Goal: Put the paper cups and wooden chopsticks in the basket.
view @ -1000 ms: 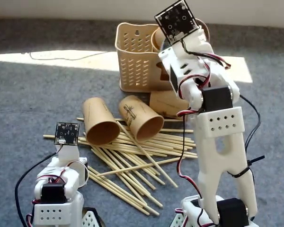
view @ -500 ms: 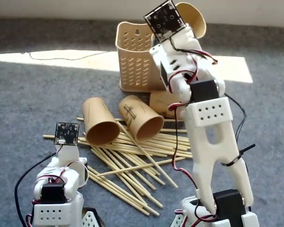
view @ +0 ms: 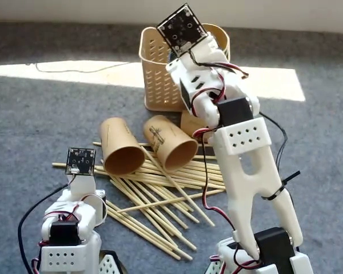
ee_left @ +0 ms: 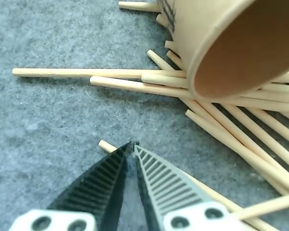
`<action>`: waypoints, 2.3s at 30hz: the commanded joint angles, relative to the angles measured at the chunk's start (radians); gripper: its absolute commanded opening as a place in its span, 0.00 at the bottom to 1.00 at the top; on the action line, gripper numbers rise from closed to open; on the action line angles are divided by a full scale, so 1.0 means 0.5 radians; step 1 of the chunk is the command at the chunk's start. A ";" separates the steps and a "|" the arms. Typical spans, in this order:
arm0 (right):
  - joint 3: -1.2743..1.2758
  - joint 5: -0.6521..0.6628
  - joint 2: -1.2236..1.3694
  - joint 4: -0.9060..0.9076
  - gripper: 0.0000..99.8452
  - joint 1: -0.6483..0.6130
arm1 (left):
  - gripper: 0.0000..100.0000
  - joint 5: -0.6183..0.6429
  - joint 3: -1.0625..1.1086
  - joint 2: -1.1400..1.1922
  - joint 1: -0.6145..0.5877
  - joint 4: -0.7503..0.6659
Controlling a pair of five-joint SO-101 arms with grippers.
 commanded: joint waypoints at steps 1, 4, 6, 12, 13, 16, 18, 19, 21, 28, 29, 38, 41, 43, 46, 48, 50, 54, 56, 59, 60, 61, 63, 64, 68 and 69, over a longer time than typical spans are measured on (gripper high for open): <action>-0.029 -0.025 -0.078 0.140 0.18 -0.020 | 0.01 0.009 0.035 -0.023 0.035 0.003; -0.023 -0.025 -0.210 0.275 0.18 -0.023 | 0.01 0.009 0.035 -0.023 0.035 0.003; -0.023 -0.025 -0.293 0.364 0.18 -0.023 | 0.01 0.009 0.035 -0.023 0.035 0.003; -0.020 -0.025 -0.493 0.717 0.18 -0.020 | 0.01 0.009 0.035 -0.023 0.035 0.003; -0.020 -0.025 -0.514 0.799 0.18 -0.020 | 0.01 0.009 0.035 -0.023 0.035 0.003; -0.020 -0.025 -0.572 1.033 0.18 -0.020 | 0.01 0.009 0.035 -0.023 0.035 0.003; -0.017 -0.025 -0.594 1.155 0.18 -0.020 | 0.01 0.009 0.035 -0.023 0.035 0.003; -0.017 -0.025 -0.600 1.220 0.18 -0.020 | 0.01 0.009 0.035 -0.023 0.035 0.003; -0.017 -0.028 -0.600 1.349 0.18 -0.020 | 0.01 0.009 0.035 -0.023 0.035 0.003; 0.051 -0.218 -0.603 1.668 0.18 -0.023 | 0.01 0.009 0.035 -0.023 0.035 0.003; 0.100 -0.193 -0.603 1.683 0.18 -0.041 | 0.01 0.009 0.035 -0.023 0.035 0.003; 0.597 -0.012 -0.606 1.505 0.18 -0.152 | 0.01 0.009 0.035 -0.023 0.035 0.003; 0.738 -0.009 -0.606 1.343 0.18 -0.152 | 0.01 0.009 0.035 -0.023 0.035 0.003; 0.845 0.037 -0.606 1.229 0.18 -0.155 | 0.01 0.009 0.035 -0.023 0.035 0.003; 1.014 0.150 -0.606 1.069 0.18 -0.170 | 0.01 0.009 0.035 -0.023 0.035 0.003; 1.115 0.160 -0.603 0.947 0.18 -0.176 | 0.01 0.009 0.035 -0.023 0.035 0.003; 1.201 0.163 -0.603 0.824 0.18 -0.183 | 0.01 0.009 0.035 -0.023 0.035 0.003; 1.327 0.144 -0.603 0.560 0.18 -0.183 | 0.01 0.009 0.035 -0.023 0.035 0.003; 1.404 0.144 -0.603 0.419 0.18 -0.183 | 0.01 0.009 0.035 -0.023 0.035 0.003; 1.517 0.144 -0.603 0.256 0.18 -0.186 | 0.01 0.009 0.035 -0.023 0.035 0.003; 1.539 0.144 -0.603 0.229 0.18 -0.186 | 0.01 0.009 0.035 -0.023 0.035 0.003; 1.557 0.144 -0.603 0.210 0.18 -0.186 | 0.01 0.009 0.035 -0.023 0.035 0.003; 1.560 0.144 -0.603 0.195 0.18 -0.186 | 0.01 0.009 0.035 -0.023 0.035 0.003; 1.560 0.144 -0.603 0.195 0.18 -0.186 | 0.01 0.009 0.035 -0.023 0.035 0.003; 1.560 0.138 -0.603 0.192 0.17 -0.186 | 0.01 0.009 0.035 -0.023 0.035 0.003; 1.560 0.114 -0.603 0.176 0.15 -0.186 | 0.01 0.009 0.035 -0.023 0.035 0.003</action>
